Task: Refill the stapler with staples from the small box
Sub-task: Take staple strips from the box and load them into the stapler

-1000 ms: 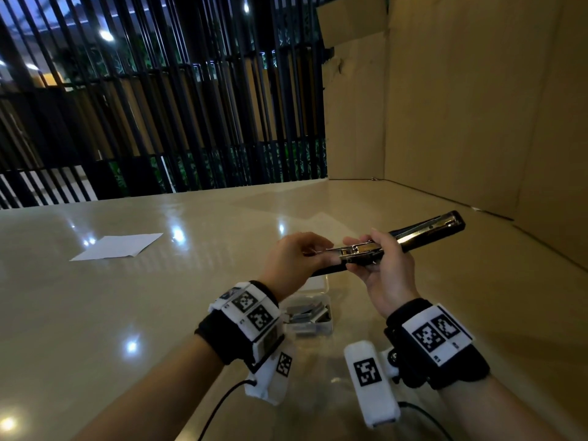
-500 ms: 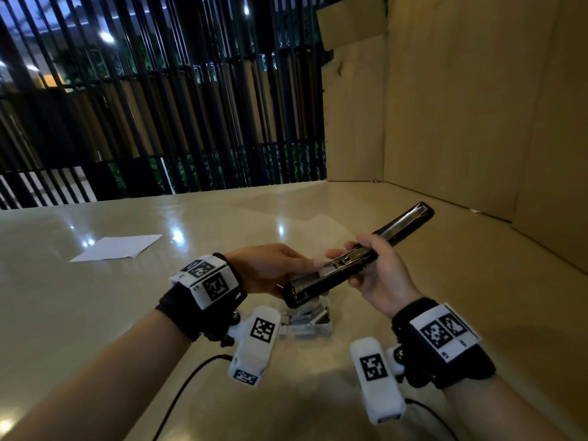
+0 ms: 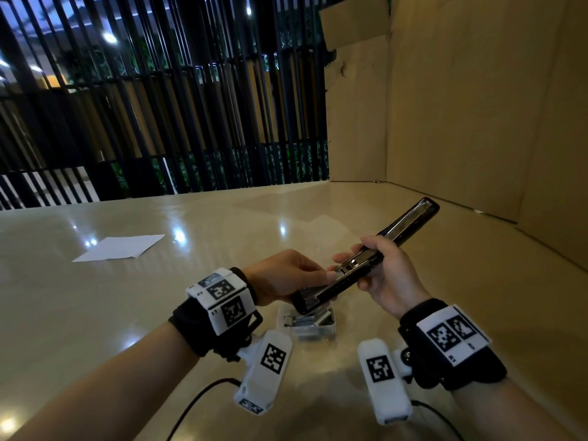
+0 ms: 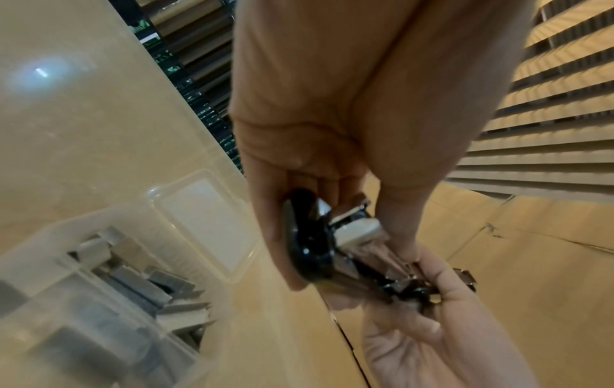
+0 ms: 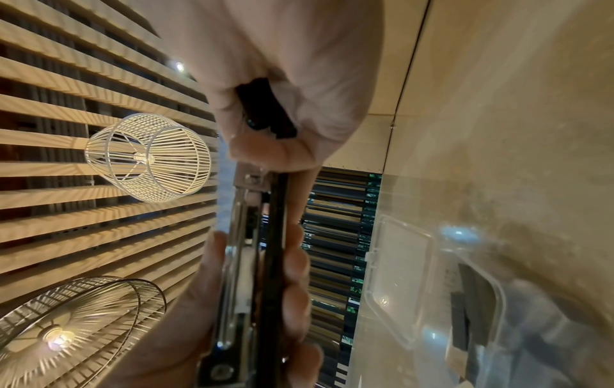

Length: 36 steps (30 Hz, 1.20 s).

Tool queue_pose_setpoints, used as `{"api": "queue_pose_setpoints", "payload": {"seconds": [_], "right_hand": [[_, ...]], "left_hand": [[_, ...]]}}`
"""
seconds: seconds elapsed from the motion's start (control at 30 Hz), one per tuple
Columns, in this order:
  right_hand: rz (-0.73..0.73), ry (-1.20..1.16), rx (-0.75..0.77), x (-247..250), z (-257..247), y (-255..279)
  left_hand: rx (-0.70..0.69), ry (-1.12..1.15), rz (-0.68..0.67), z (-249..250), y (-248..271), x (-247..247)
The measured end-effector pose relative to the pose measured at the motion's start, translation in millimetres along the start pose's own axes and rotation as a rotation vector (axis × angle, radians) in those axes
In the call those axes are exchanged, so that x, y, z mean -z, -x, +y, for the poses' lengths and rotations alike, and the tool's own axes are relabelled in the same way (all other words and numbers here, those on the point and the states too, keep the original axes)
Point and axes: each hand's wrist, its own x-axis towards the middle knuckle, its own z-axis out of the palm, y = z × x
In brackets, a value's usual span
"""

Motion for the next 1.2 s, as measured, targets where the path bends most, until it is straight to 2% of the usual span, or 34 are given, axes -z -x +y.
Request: {"api": "queue_pose_setpoints", "payload": {"seconds": [0.37,0.47,0.63,0.83,0.97,1.2], "right_hand": [[-0.003,0.093,0.073,4,-6,0],[-0.024,0.128,0.099,5,-8,0],[-0.047,0.139,0.132,8,-11,1],[-0.059,0.106,0.148,11,-8,-1],[-0.054,0.088,0.168,11,-4,-2],[-0.033,0.019,0.145,13,-2,-4]], "left_hand": [[-0.124,-0.014,0.08,-7,-8,-15],[-0.118,0.017,0.034,-8,-9,-15],[-0.086,0.167,-0.149,-7,-5,-8],[-0.018,0.329,-0.201,-10,-5,-2],[-0.06,0.262,-0.182,-13,-5,-2],[-0.088,0.234,-0.053,-11,-10,-8]]}}
